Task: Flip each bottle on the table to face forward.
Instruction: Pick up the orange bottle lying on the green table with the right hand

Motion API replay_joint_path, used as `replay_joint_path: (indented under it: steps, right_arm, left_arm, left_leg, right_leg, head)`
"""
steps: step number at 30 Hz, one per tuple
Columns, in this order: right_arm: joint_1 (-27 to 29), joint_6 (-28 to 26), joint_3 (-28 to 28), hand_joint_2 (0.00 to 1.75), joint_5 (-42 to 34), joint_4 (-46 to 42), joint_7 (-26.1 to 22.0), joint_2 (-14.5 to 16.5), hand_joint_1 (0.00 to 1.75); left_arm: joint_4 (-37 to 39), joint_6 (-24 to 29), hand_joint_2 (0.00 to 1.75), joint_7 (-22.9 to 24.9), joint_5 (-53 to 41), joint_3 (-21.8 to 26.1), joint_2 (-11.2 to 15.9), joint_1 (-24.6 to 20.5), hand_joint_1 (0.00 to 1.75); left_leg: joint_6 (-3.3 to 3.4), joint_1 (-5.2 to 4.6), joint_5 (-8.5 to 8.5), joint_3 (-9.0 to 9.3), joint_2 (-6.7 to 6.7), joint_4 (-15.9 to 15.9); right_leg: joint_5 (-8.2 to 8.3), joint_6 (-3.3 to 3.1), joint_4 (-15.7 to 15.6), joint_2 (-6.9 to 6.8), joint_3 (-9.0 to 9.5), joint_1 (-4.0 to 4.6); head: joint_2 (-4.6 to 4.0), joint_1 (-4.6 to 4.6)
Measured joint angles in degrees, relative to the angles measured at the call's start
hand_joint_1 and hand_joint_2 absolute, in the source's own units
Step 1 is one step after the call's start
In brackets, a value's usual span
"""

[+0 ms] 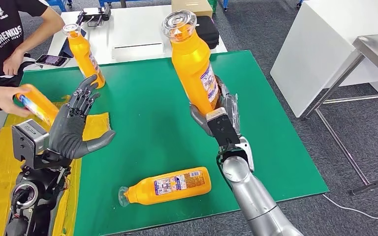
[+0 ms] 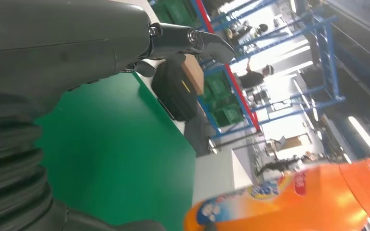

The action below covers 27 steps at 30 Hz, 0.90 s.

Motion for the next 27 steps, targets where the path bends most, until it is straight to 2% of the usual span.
replay_joint_path:
  steps: [12,16,21,27]
  right_arm:
    - [0.4,3.1,1.7,1.75,-0.7,-1.0,-0.3,0.0,1.75]
    - [-0.4,9.8,4.2,1.75,0.4,-0.9,1.7,-0.3,1.75]
    - [-3.0,19.5,10.8,1.75,4.5,0.4,3.4,-0.4,1.75]
    - [-5.8,23.4,16.7,1.75,7.1,3.0,3.7,0.3,1.75]
  left_arm:
    - [0.8,-0.2,1.75,-0.3,1.3,-2.5,0.2,-1.7,0.0]
    - [1.1,-0.5,1.75,-0.4,2.6,-3.3,0.2,-3.1,0.0]
    - [1.8,-0.6,1.75,-0.4,3.9,-4.6,0.2,-4.8,0.0]
    - [2.0,-0.3,1.75,-0.8,5.1,-4.7,0.3,-5.0,0.0]
  left_leg:
    - [0.0,0.0,0.0,0.0,0.01,0.0]
    - [0.0,0.0,0.0,-0.01,0.03,0.0]
    - [0.0,0.04,0.0,-0.01,0.03,0.0]
    - [0.0,0.05,0.0,-0.04,0.02,0.0]
  right_leg:
    - [0.0,0.0,0.0,0.01,0.01,0.0]
    - [0.01,0.01,0.0,0.03,0.01,0.01]
    - [0.01,0.01,0.0,0.03,0.01,0.06]
    - [0.0,0.0,0.0,0.02,0.0,0.06]
  head:
    - [0.01,0.0]
    - [0.0,-0.01]
    - [0.0,-0.01]
    - [0.0,0.0]
